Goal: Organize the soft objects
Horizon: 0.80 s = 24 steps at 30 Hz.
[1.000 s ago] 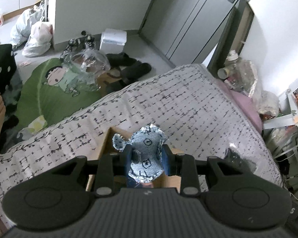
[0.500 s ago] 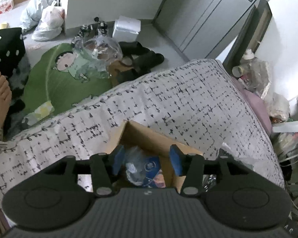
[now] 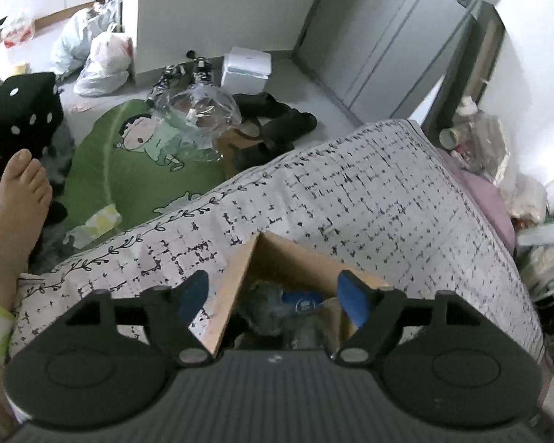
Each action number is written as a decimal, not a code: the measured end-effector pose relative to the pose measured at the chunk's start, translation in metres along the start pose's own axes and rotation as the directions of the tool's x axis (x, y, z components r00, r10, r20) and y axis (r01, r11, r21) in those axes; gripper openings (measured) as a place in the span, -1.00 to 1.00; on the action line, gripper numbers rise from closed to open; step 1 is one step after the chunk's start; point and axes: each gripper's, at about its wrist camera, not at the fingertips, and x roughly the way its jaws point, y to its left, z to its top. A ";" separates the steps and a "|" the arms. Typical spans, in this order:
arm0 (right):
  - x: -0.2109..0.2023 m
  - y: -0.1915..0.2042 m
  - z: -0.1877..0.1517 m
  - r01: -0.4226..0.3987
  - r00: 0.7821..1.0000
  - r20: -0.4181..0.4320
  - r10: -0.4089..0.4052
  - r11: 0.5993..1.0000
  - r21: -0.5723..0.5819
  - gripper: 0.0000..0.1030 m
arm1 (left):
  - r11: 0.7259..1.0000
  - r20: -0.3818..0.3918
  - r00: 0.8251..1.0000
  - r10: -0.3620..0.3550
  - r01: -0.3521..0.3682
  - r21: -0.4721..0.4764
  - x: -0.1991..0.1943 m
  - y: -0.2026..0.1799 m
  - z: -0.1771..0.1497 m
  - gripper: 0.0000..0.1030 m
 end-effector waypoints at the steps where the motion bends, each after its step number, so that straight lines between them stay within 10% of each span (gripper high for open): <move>1: -0.007 -0.004 0.001 0.005 1.000 0.011 -0.005 1.000 0.003 0.29 | 1.000 -0.005 1.000 -0.001 0.001 0.010 -0.001 -0.001 -0.002 0.49; 24: -0.114 -0.029 -0.007 0.113 0.983 0.157 -0.098 0.990 -0.088 0.90 | 0.987 -0.003 1.000 0.012 -0.011 0.161 -0.053 -0.041 -0.057 0.63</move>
